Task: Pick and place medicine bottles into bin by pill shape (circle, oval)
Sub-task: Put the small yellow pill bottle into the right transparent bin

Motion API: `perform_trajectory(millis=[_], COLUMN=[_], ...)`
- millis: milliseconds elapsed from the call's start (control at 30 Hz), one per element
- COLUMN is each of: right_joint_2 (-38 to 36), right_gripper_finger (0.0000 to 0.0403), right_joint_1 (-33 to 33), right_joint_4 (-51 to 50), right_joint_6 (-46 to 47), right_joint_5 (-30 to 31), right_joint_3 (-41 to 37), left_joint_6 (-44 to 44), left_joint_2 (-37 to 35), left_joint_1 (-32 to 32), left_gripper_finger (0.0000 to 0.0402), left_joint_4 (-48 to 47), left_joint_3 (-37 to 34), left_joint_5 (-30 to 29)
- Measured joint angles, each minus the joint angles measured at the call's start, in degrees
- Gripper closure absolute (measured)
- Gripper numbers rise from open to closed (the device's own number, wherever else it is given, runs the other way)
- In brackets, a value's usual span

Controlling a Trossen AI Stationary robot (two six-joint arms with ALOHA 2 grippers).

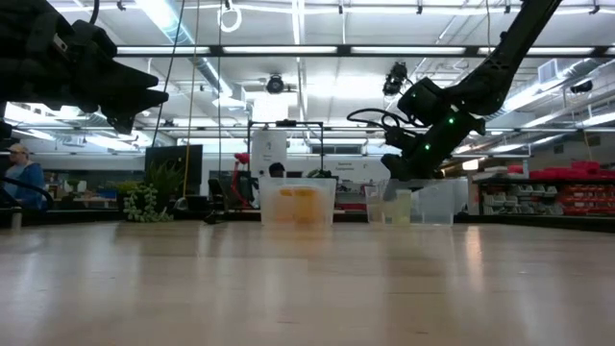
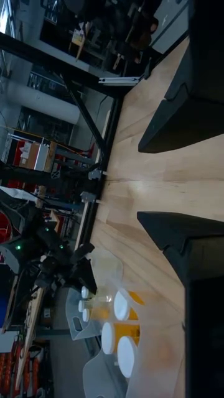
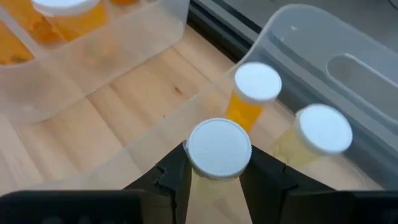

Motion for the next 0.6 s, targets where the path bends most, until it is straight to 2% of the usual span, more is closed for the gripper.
perform_trajectory(millis=[600], right_joint_2=[0.0], right_gripper_finger=[0.0273], right_joint_1=[-0.35], right_joint_4=[-1.31], right_joint_6=[1.19], right_joint_5=[0.41], right_joint_3=[0.0], left_joint_6=[0.01], left_joint_2=[-0.01], left_joint_1=[0.0], left_gripper_finger=[0.023], left_joint_4=[0.0], left_joint_3=[-0.01], left_joint_5=[0.0])
